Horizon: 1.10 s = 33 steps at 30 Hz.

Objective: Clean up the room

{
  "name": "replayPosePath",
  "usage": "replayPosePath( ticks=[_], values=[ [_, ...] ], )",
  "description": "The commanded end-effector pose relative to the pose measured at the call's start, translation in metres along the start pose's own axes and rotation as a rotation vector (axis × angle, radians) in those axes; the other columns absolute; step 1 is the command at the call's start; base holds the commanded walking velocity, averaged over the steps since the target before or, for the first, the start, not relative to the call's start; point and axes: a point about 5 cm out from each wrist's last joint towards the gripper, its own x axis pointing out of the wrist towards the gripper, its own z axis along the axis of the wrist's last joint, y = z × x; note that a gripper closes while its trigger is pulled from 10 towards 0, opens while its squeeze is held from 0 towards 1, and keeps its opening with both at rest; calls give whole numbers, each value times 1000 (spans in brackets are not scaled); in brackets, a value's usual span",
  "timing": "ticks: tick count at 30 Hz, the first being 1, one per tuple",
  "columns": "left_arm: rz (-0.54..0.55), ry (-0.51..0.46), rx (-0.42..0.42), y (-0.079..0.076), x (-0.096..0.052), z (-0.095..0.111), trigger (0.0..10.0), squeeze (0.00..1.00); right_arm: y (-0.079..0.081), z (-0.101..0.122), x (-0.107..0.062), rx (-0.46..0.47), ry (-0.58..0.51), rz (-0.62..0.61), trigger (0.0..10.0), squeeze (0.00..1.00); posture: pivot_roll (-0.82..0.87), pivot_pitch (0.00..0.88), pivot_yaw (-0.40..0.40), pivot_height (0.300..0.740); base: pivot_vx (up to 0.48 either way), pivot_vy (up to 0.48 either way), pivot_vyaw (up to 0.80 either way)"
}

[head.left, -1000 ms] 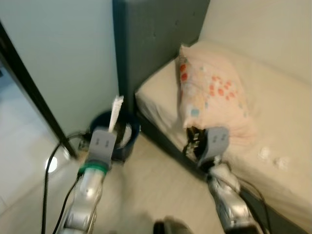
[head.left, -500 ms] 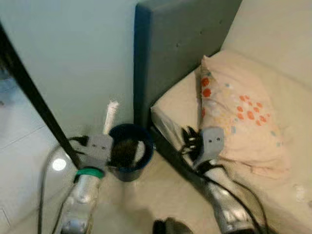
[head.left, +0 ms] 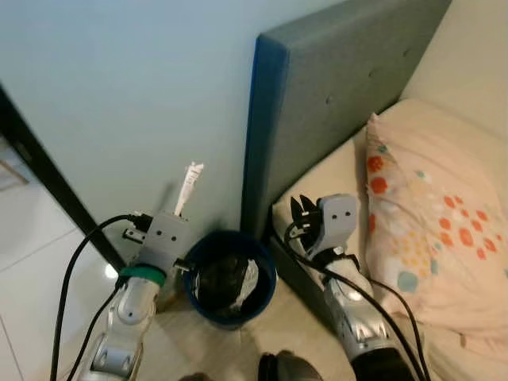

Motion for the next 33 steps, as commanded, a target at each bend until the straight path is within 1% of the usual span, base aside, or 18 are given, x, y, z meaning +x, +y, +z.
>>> replayPosePath(
  ticks=[1,3,6,8,10,14,15,16,17,20,21,22,23,24,26,30,31,33],
  values=[
    [-88,58,-8,-12,-7,-13,10000,0,1,-9,-7,6,30,-4,10000,4,-3,82,4,708,0,0,0],
    [-116,72,-4,-16,-8,-16,10000,0,1,-11,-8,5,34,-3,10000,4,-6,84,2,708,0,0,0],
    [-183,134,-54,-30,-11,-28,10000,0,-1,-14,-12,-8,41,-9,10000,8,-18,87,-1,708,0,0,0],
    [-235,193,-58,-40,-11,-36,10000,0,-5,-14,-12,-15,42,-19,10000,4,-23,90,-5,708,0,0,0],
    [-262,190,-44,-48,-7,-37,10000,0,-8,-14,-13,-19,41,-27,10000,4,-23,90,-5,708,0,0,0],
    [-314,189,-63,-63,4,-34,10000,0,-10,-13,-11,-25,40,-30,10000,4,-34,95,-13,708,0,0,0],
    [-314,189,-63,-63,4,-34,10000,0,-10,-13,-11,-25,40,-30,10000,4,-34,95,-13,708,0,0,0],
    [-348,204,-36,-71,12,-34,10000,0,-10,-11,-11,-28,35,-27,10000,4,-46,111,-17,708,0,0,0],
    [-348,204,-36,-71,12,-34,10000,0,-10,-11,-11,-28,35,-27,10000,4,-46,111,-17,708,0,0,0],
    [-361,228,35,-76,23,-37,10000,0,-9,-7,-11,-31,21,-28,10000,8,-59,131,-15,708,0,0,0],
    [-361,228,35,-76,23,-37,10000,0,-9,-7,-11,-31,21,-28,10000,8,-59,131,-15,708,0,0,0],
    [-358,234,44,-76,27,-37,10000,59,-9,-6,-12,-37,14,-33,10000,8,-65,142,-12,708,0,0,0],
    [-358,239,50,-76,29,-37,10000,1000,-10,-5,-13,-41,9,-37,10000,4,-65,142,-12,708,0,0,0],
    [-358,239,50,-76,29,-37,10000,1000,-10,-5,-13,-41,9,-37,10000,4,-65,142,-12,708,0,0,0],
    [-354,250,68,-72,36,-38,10000,1000,-16,-3,-18,-45,3,-59,10000,4,-80,155,-3,708,0,0,0],
    [-345,271,63,-65,37,-41,10000,1000,-21,-3,-22,-53,6,-76,10000,4,-86,155,6,708,0,0,0],
    [-343,282,34,-62,35,-43,10000,0,-22,-3,-24,-54,6,-81,10000,4,-84,156,9,708,0,0,0],
    [-344,293,5,-55,28,-49,10000,0,-24,-4,-25,-55,9,-92,10000,8,-77,157,7,708,0,0,0]
  ],
)
